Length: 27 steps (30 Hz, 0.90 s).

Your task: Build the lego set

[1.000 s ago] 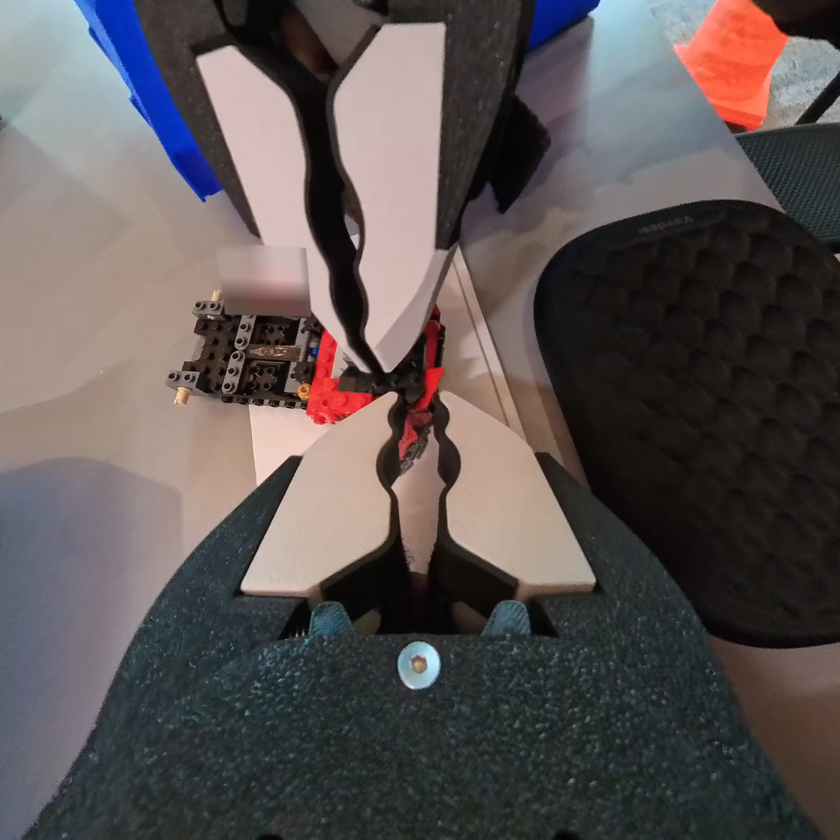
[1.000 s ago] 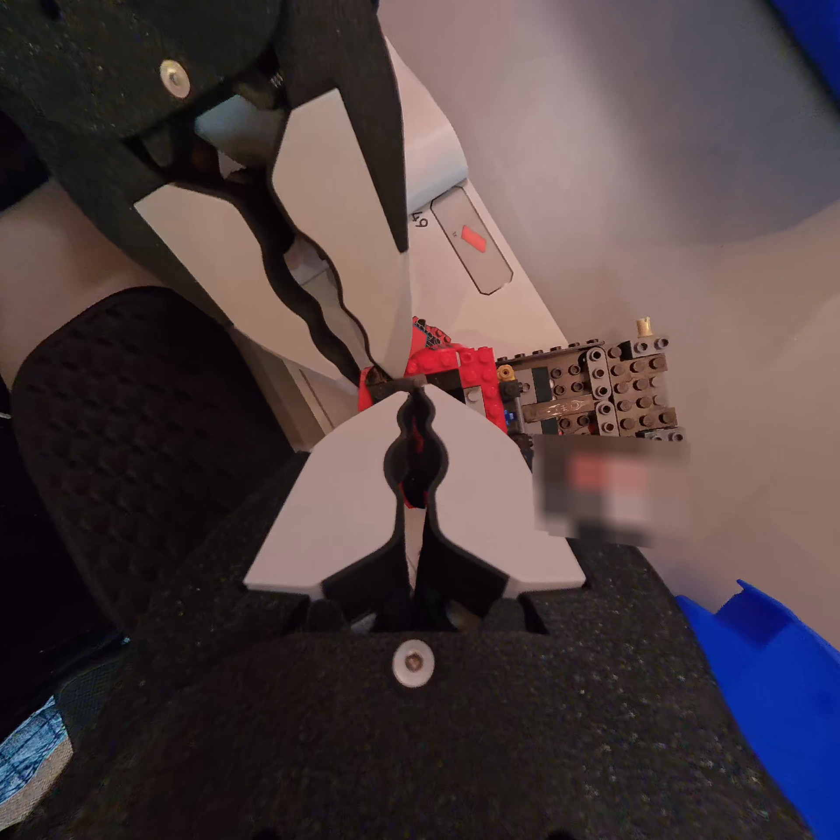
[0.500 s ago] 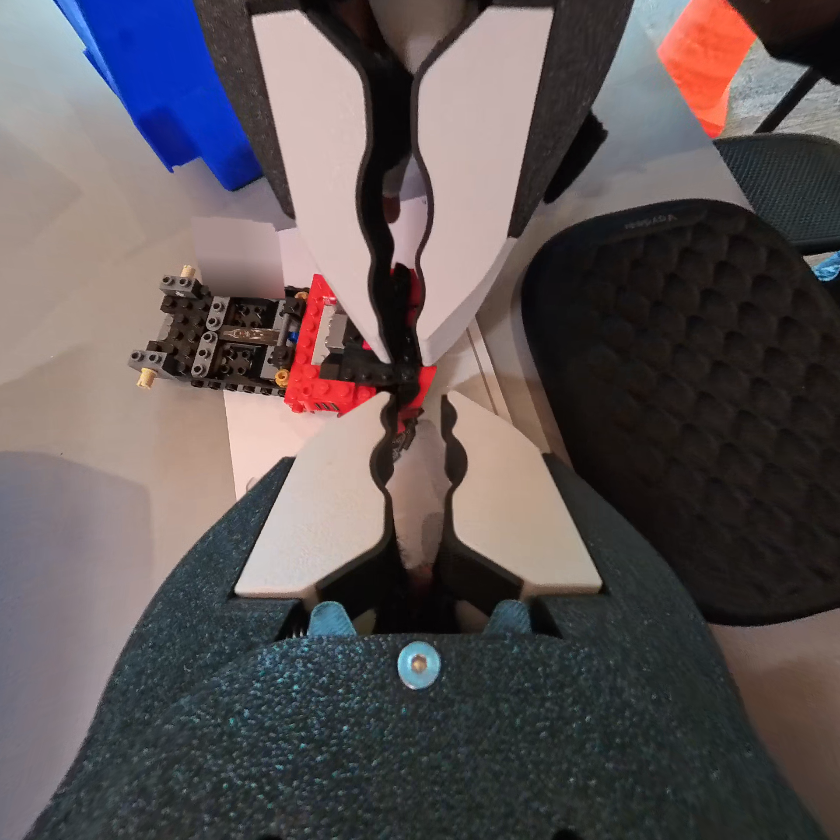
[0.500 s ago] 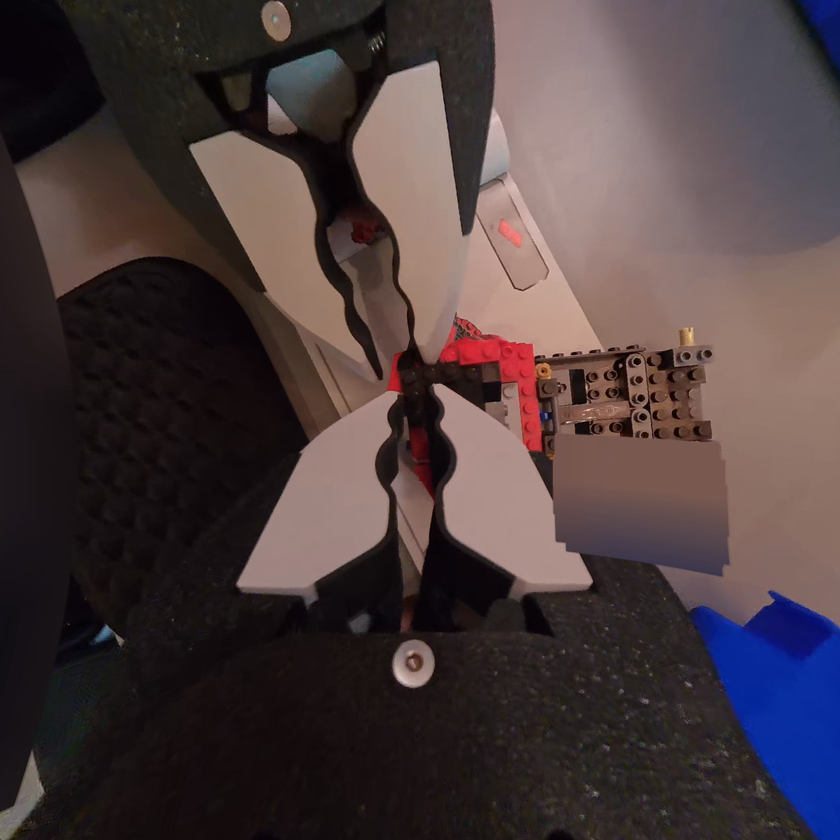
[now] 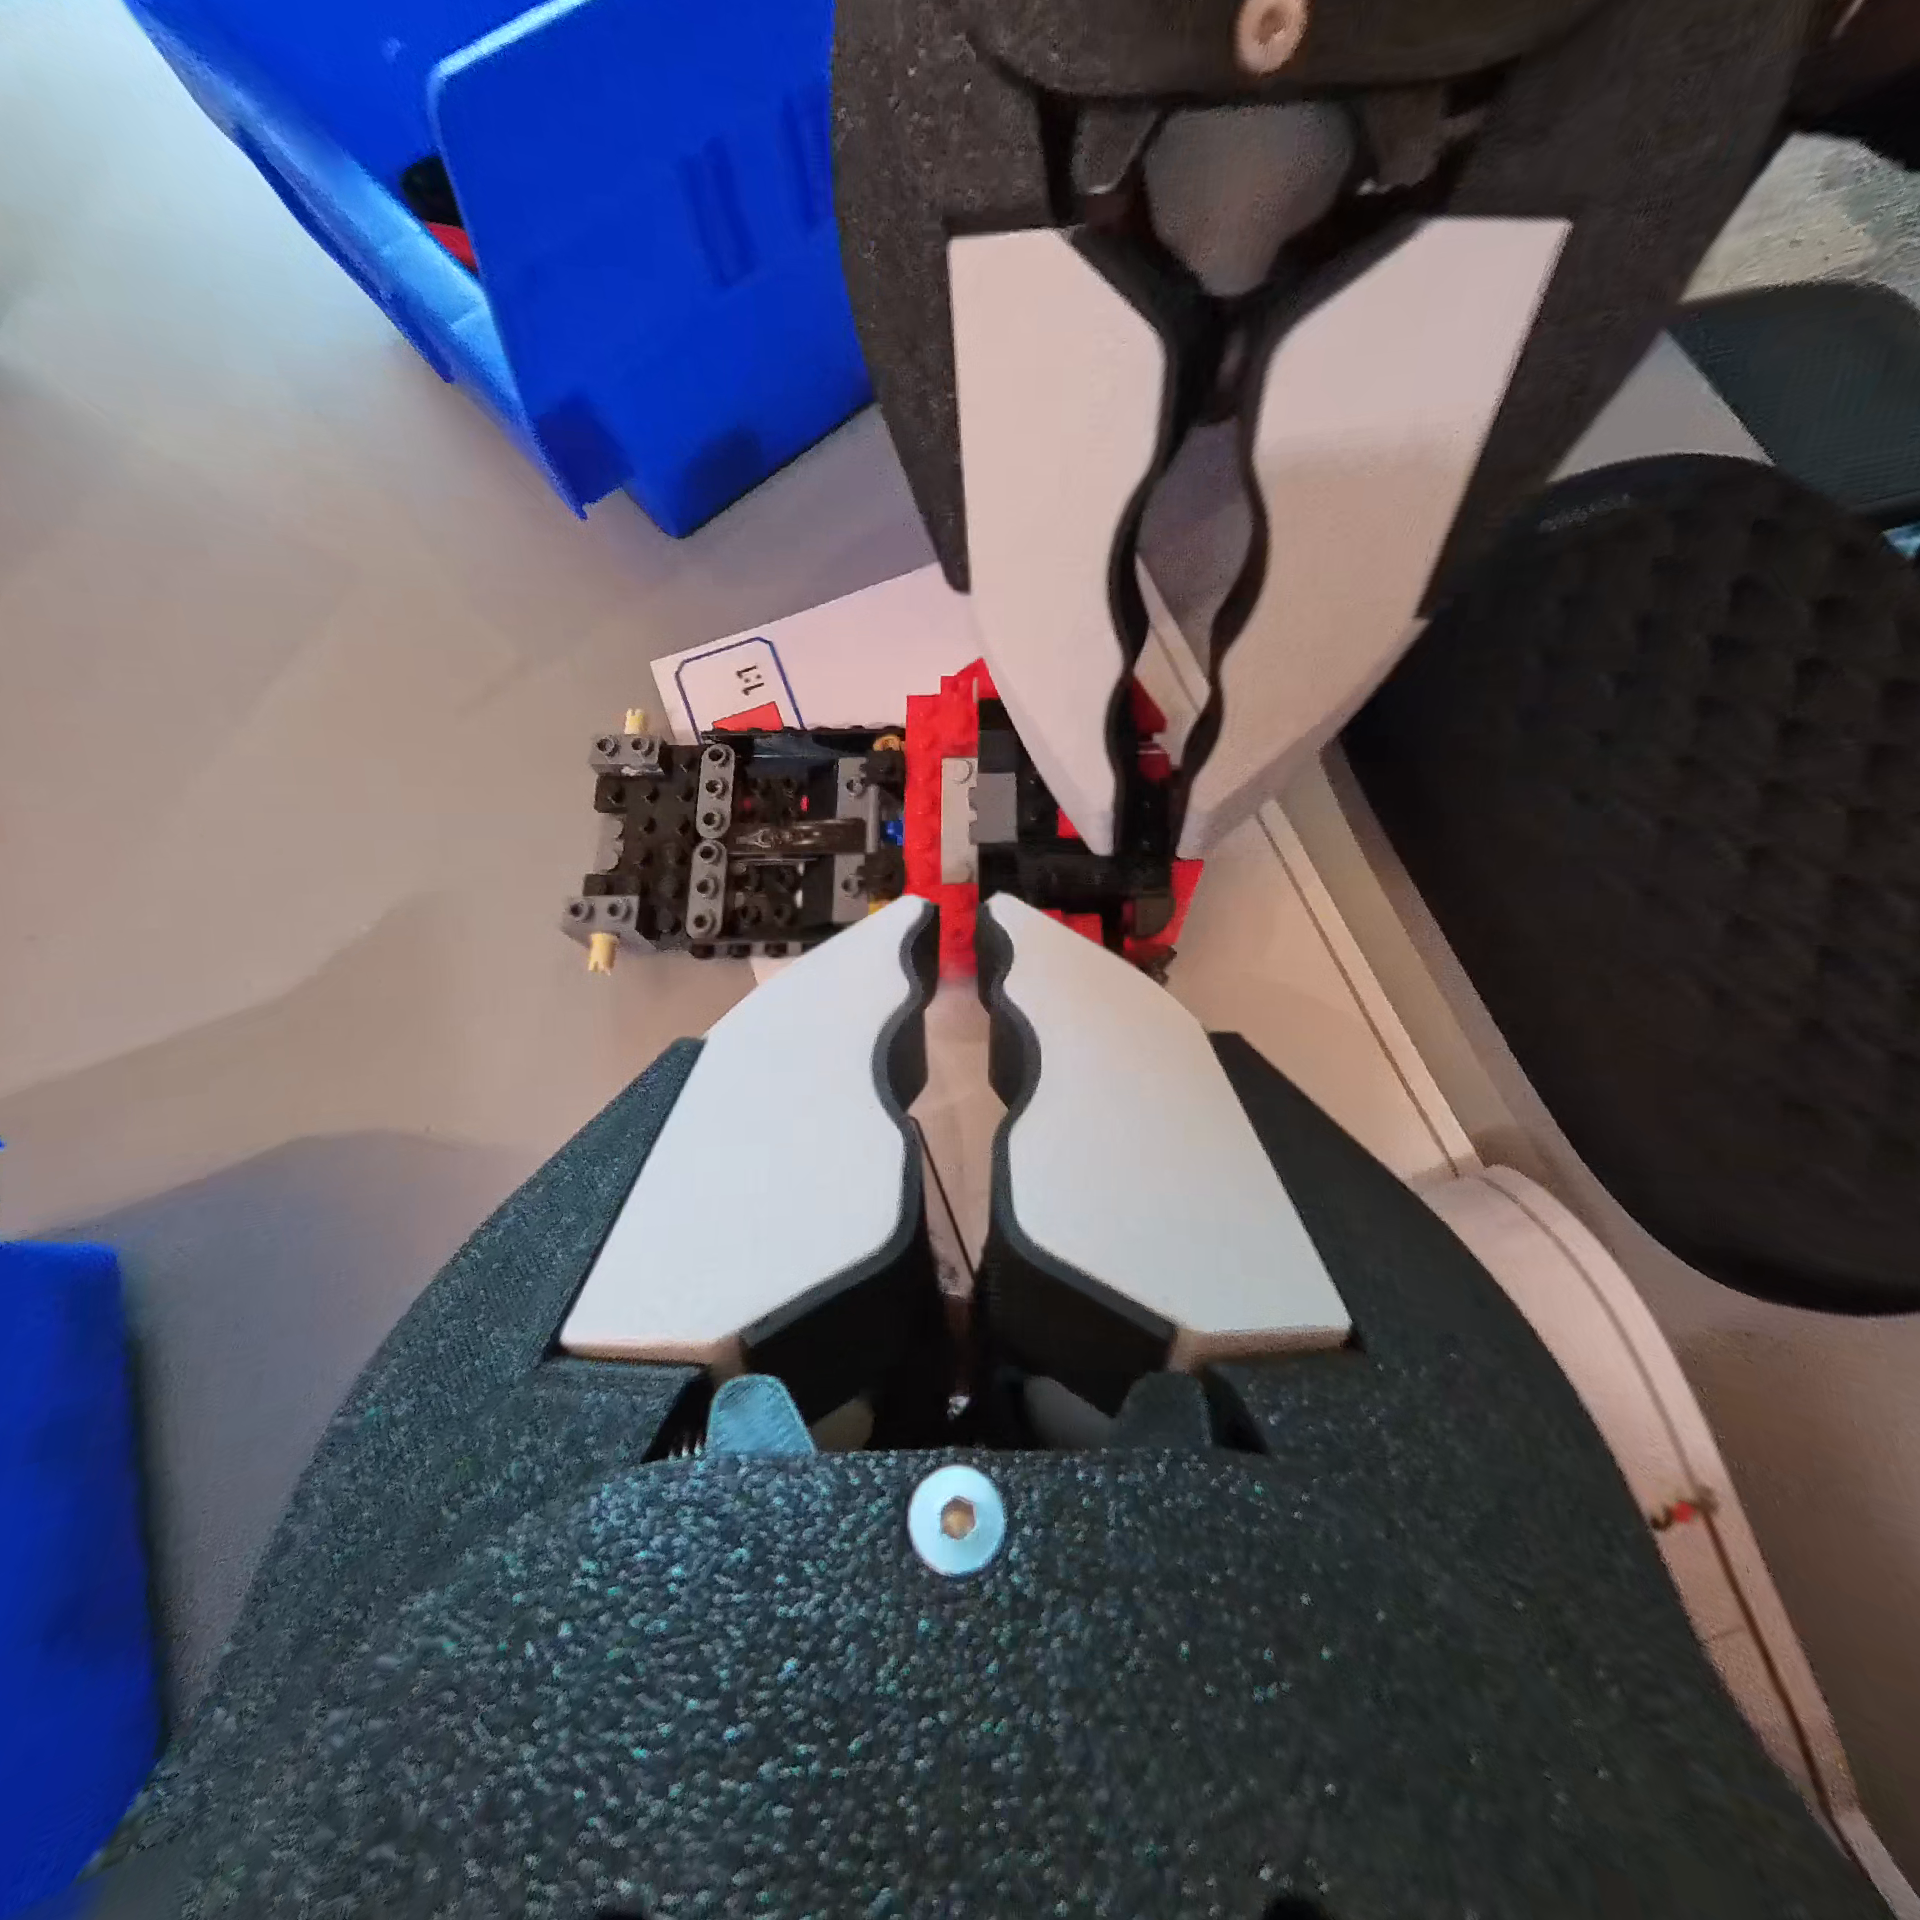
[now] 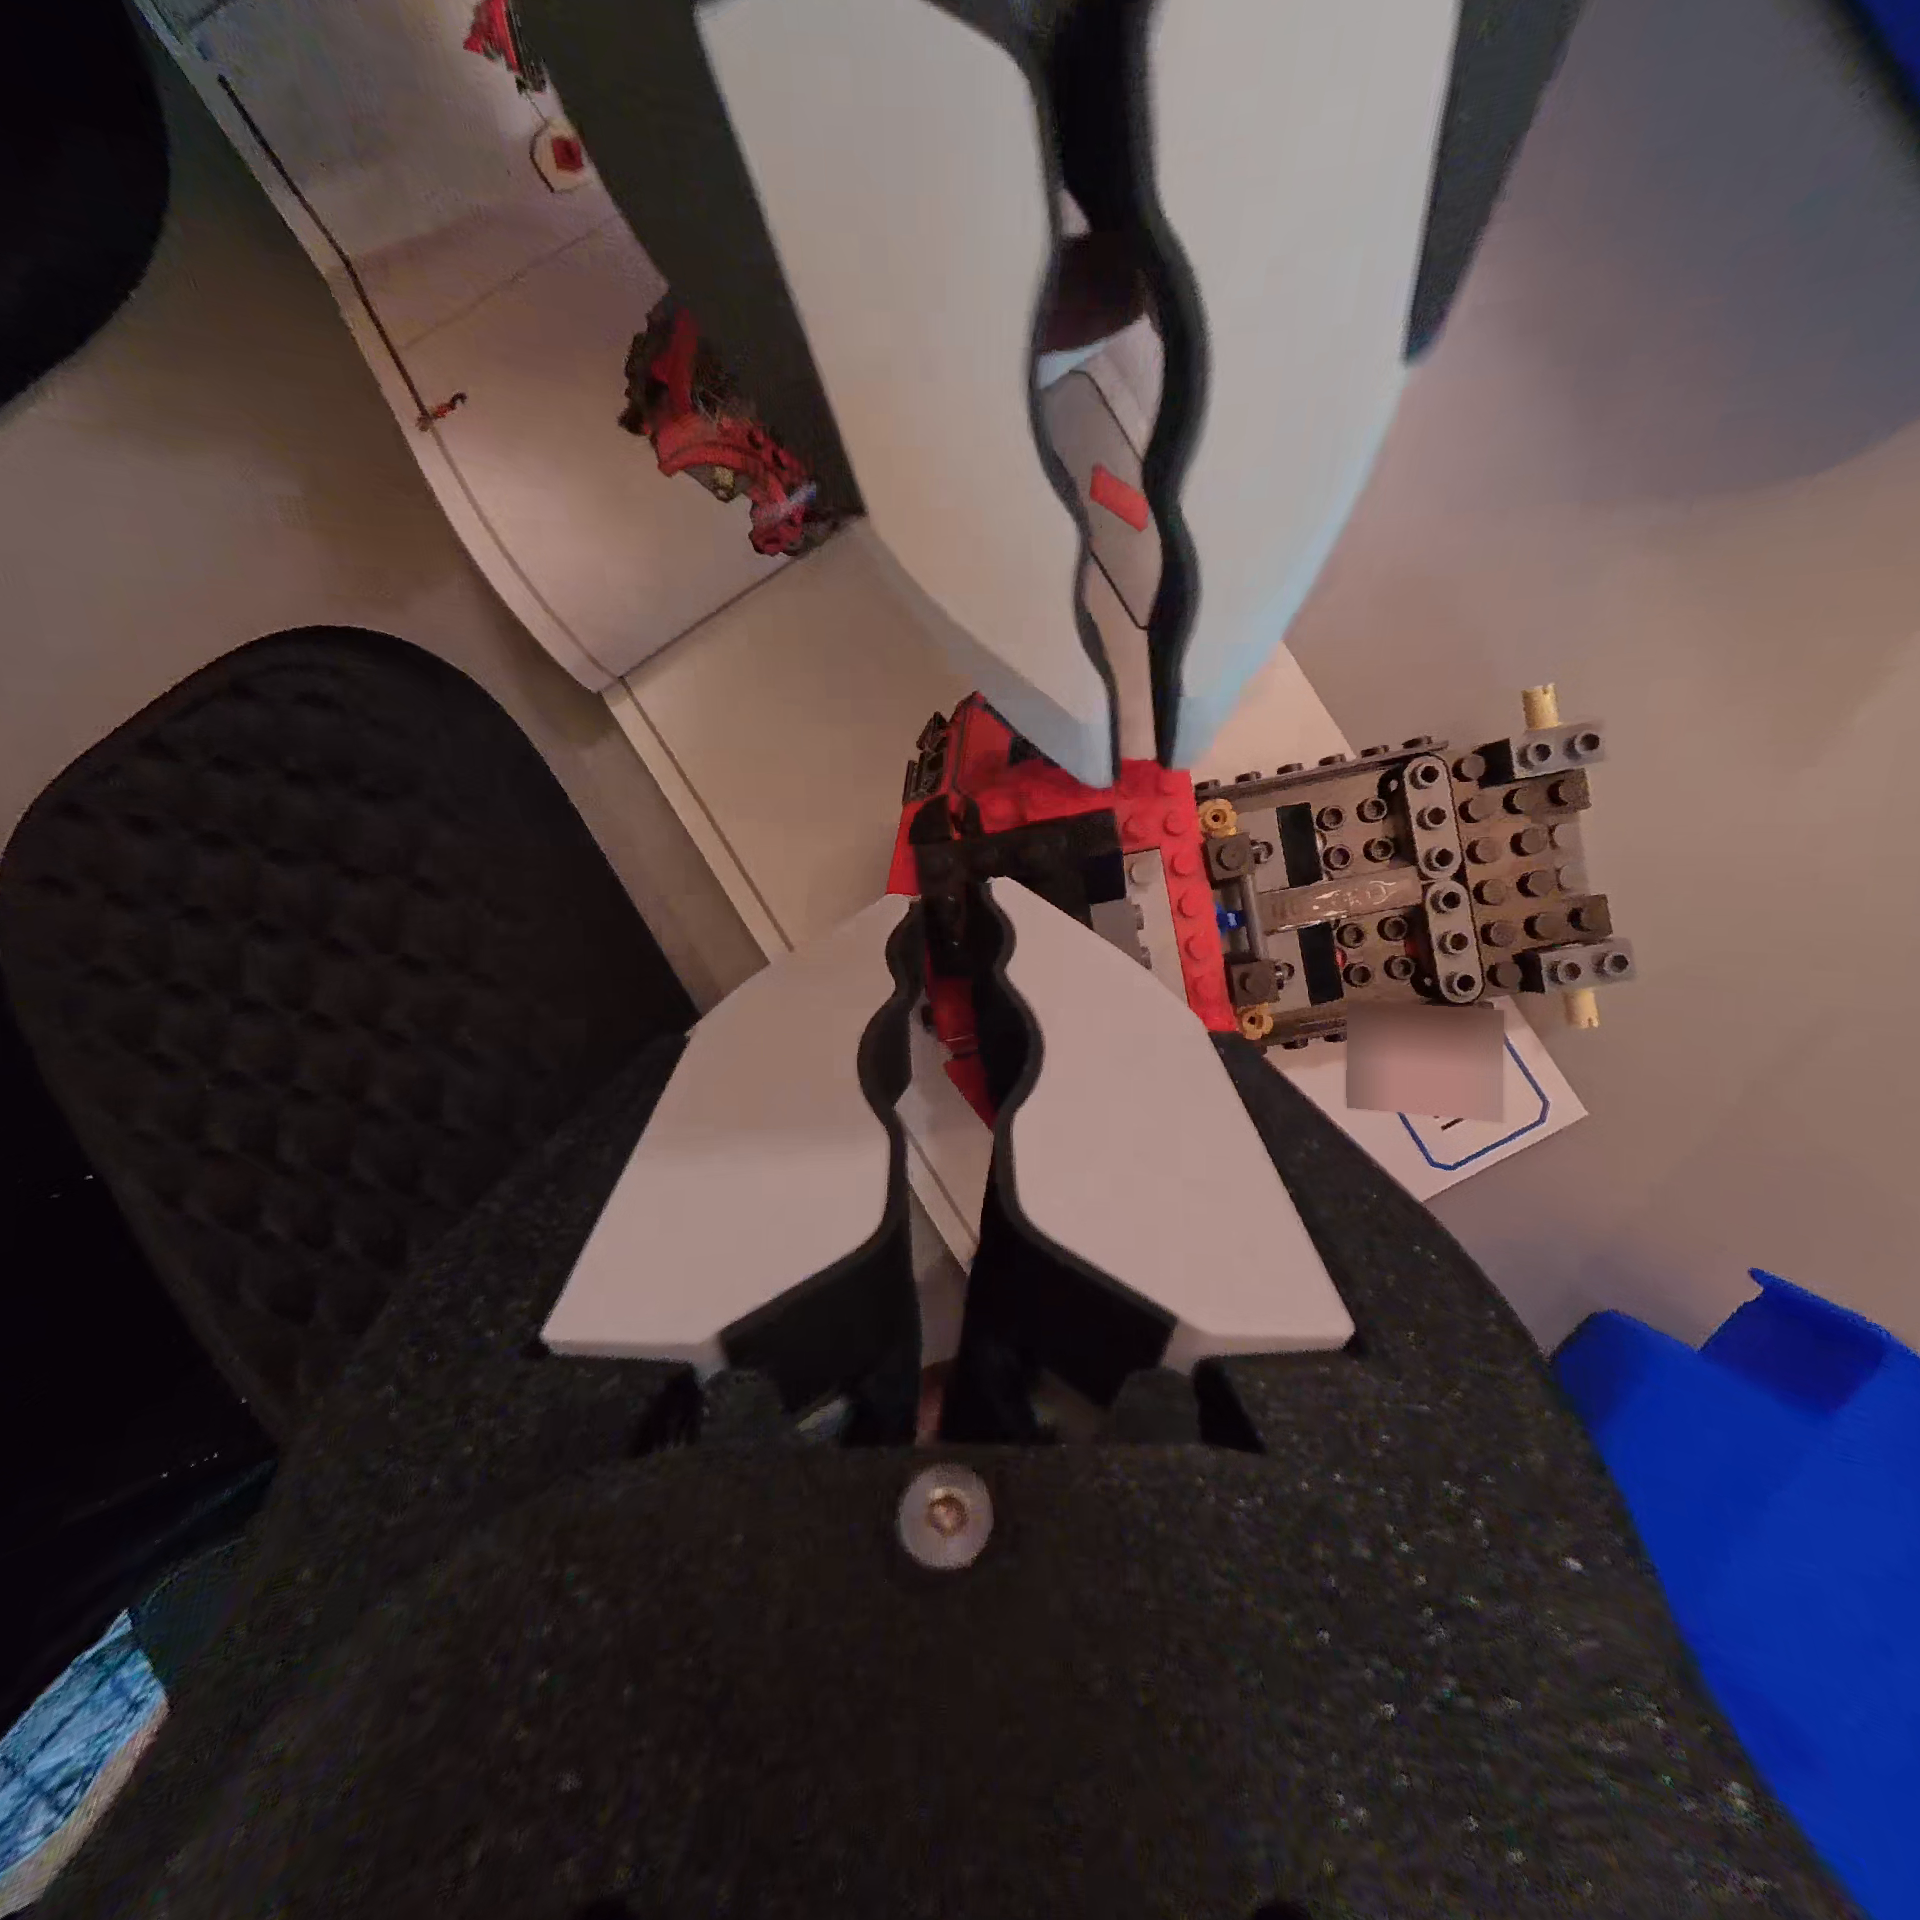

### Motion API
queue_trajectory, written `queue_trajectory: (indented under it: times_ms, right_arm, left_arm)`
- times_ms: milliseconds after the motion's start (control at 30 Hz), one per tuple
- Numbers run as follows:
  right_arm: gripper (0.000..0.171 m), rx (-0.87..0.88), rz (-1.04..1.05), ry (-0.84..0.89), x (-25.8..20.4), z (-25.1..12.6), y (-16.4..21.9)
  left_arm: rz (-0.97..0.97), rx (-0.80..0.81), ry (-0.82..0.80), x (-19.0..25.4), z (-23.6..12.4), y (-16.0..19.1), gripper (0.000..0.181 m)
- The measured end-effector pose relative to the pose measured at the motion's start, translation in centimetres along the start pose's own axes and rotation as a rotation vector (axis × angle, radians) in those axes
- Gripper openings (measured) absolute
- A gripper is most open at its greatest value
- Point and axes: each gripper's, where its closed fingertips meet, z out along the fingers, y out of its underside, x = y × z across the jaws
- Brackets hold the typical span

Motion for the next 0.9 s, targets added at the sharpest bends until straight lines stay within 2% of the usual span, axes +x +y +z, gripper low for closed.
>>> queue_trajectory:
  times_ms: [167, 600, 900]
  right_arm:
    - [0.009, -0.038, 0.012, -0.005, 0.18, 0.07, 0.03]
    - [0.009, -0.066, -0.002, 0.0, 0.45, 0.19, 0.18]
    - [0.01, -0.049, 0.003, -0.006, 0.46, 0.23, 0.18]
  left_arm:
    - [-0.05, 0.006, 0.102, 0.52, 1.04, 0.2, 0.003]
    - [-0.072, 0.06, 0.118, 0.52, 0.71, -0.25, 0.01]
    - [-0.059, 0.012, 0.12, 0.77, 1.1, 0.21, 0.004]
